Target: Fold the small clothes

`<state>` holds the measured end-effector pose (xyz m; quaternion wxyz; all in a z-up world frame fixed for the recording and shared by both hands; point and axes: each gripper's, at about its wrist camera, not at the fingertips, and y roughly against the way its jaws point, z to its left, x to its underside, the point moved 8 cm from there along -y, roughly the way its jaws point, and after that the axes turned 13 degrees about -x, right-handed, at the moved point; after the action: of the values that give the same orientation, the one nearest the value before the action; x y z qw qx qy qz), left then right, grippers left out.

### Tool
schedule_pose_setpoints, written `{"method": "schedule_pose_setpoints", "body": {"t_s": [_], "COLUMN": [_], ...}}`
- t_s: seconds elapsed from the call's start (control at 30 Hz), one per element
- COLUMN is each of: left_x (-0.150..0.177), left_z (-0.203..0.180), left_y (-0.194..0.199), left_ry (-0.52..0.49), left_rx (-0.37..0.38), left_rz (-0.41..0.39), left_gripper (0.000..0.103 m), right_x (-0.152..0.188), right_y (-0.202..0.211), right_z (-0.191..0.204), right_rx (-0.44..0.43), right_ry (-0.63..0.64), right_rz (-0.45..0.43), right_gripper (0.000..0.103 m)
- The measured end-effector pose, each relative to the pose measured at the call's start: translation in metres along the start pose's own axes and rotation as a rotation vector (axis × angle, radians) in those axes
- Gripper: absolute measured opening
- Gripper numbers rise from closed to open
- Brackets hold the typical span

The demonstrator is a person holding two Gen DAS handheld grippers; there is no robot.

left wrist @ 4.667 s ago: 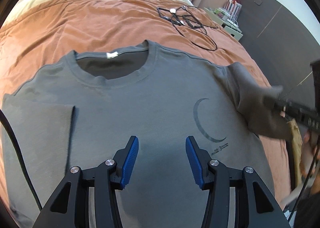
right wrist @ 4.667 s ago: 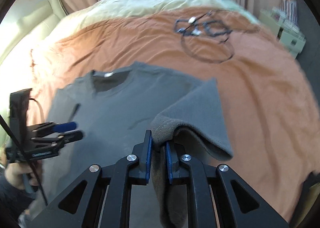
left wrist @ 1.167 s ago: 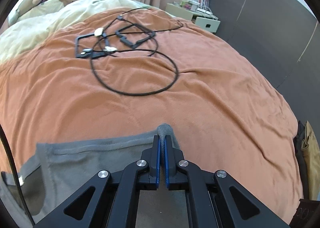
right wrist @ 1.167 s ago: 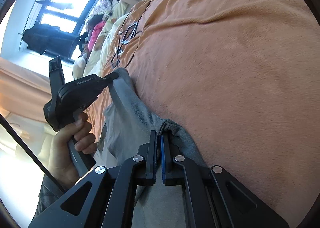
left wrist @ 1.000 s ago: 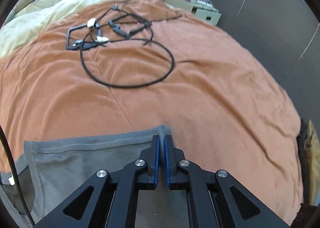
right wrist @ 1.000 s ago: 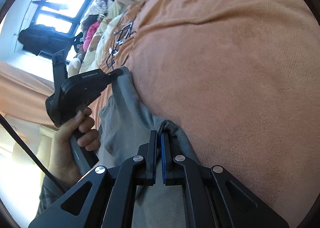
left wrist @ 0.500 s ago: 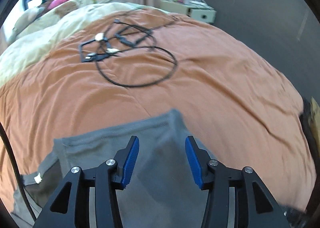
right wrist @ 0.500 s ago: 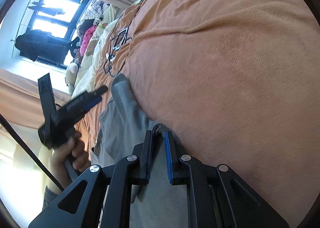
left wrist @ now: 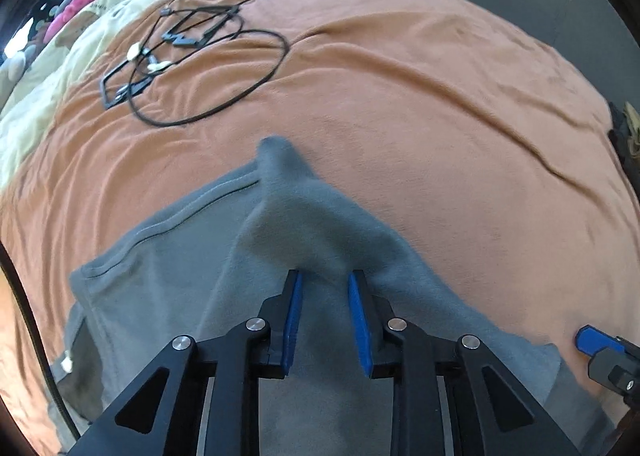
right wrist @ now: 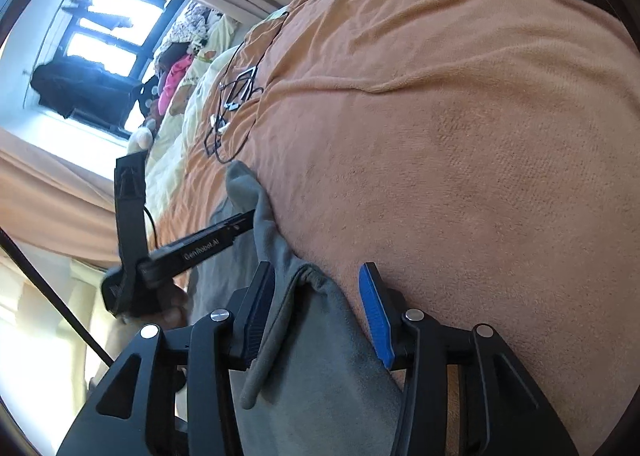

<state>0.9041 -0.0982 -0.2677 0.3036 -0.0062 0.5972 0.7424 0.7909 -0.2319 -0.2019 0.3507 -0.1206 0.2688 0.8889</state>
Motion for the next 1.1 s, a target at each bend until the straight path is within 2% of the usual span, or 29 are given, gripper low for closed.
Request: {"method": "schedule_pose_setpoints", "body": {"t_s": [0.13,0.3,0.47,0.6,0.67,0.77,0.9,0.93,0.97,1.0,1.1], "left_x": [0.004,0.016,0.046,0.068,0.078,0.086,0.091,0.092,0.093,0.094,0.097], "left_z": [0.016,0.055,0.091,0.109,0.113,0.112,0.103,0.1,0.097,0.097,0.105], "left_y": [0.005,0.02,0.016,0.007,0.004,0.002,0.004,0.005,0.007,0.009,0.016], "left_ry": [0.026,0.134,0.226,0.298,0.343,0.412,0.407,0.393,0.367,0.349,0.356], "left_rx": [-0.025,-0.029,-0.046,-0.05,-0.017,0.071,0.11,0.113,0.101,0.08,0.047], "left_rz": [-0.004,-0.021,0.045,0.082,0.092,0.088,0.08,0.079,0.07,0.065,0.057], "left_gripper": [0.027,0.027,0.028,0.028,0.028,0.028,0.028,0.026,0.01,0.004,0.004], "right_x": [0.003,0.002,0.0,0.002,0.003,0.004,0.006,0.007,0.007,0.008,0.007], "right_y": [-0.008,-0.01,-0.009,-0.008,-0.008,-0.009,-0.013,-0.015,-0.016,-0.017,-0.015], "right_z": [0.008,0.01,0.013,0.014,0.016,0.02,0.023,0.025,0.025,0.025,0.023], "right_rx": [0.017,0.061,0.091,0.11,0.119,0.126,0.128,0.136,0.148,0.166,0.194], "right_ry": [0.039,0.107,0.148,0.166,0.181,0.206,0.229,0.242,0.254,0.269,0.27], "right_rz": [0.041,0.087,0.103,0.104,0.105,0.11,0.125,0.133,0.138,0.141,0.136], "right_gripper": [0.042,0.042,0.041,0.036,0.035,0.035,0.035,0.035,0.035,0.033,0.028]}}
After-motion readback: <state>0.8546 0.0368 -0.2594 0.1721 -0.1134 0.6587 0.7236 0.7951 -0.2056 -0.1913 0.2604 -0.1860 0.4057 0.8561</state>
